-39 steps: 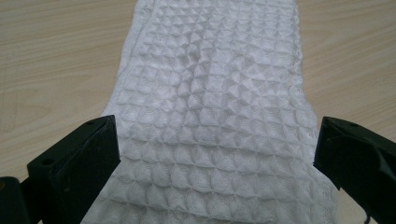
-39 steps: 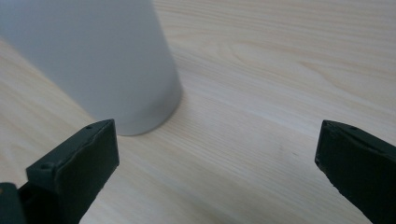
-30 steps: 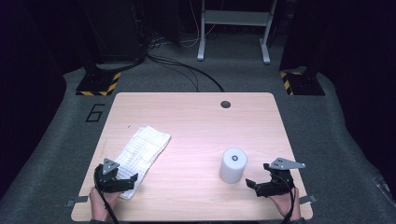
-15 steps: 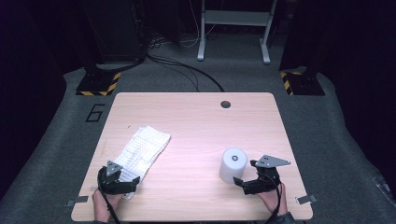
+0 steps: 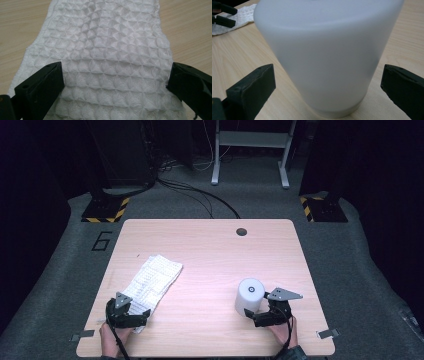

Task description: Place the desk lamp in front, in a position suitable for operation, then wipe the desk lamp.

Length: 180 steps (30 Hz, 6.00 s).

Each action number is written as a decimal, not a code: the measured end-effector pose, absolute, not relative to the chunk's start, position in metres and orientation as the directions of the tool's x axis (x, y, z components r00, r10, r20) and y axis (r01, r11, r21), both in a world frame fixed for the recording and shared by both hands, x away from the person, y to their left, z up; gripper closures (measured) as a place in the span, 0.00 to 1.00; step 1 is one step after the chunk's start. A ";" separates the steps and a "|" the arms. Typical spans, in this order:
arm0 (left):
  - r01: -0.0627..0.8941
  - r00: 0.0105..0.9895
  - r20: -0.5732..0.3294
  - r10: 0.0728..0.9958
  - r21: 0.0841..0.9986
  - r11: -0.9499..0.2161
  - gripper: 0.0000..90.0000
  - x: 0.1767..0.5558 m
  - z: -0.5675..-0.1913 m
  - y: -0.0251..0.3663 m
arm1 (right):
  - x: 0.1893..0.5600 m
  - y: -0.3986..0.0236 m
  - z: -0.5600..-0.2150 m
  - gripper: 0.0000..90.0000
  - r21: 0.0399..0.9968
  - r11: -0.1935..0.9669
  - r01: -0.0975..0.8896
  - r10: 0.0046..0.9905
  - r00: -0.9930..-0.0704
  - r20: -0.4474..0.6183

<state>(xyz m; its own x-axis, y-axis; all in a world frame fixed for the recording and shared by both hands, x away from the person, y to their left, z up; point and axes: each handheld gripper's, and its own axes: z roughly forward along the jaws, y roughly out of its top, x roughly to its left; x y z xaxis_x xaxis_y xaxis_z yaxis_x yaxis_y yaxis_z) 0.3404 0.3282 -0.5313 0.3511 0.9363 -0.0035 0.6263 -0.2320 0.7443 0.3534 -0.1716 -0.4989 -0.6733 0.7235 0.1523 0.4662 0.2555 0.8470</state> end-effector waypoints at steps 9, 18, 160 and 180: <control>0.627 0.355 -0.005 0.935 0.743 -0.234 0.00 0.341 -0.532 0.328 | 0.360 -0.165 -0.509 0.00 0.877 0.239 0.417 0.713 -0.689 0.134; 0.629 0.358 -0.009 0.934 0.741 -0.234 0.00 0.341 -0.532 0.328 | 0.364 -0.158 -0.511 0.00 0.895 0.219 0.389 0.718 -0.685 0.122; 0.706 0.383 -0.019 0.924 0.651 -0.279 0.18 0.420 -0.513 0.318 | 0.420 -0.079 -0.511 0.09 0.921 0.291 0.257 0.659 -0.752 0.001; 0.670 0.356 0.009 0.934 0.694 -0.262 0.55 0.407 -0.516 0.314 | 0.420 -0.078 -0.512 0.09 0.922 0.290 0.256 0.658 -0.753 0.002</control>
<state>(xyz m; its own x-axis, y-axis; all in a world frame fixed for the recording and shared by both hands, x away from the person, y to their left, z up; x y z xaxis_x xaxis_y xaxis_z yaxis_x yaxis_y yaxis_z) 0.4067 0.3138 -0.5161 0.3563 0.9343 0.0093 0.6701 -0.2625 0.6943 0.4197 -0.0784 -0.5117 -0.7530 0.6580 0.0022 0.2560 0.2899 0.9222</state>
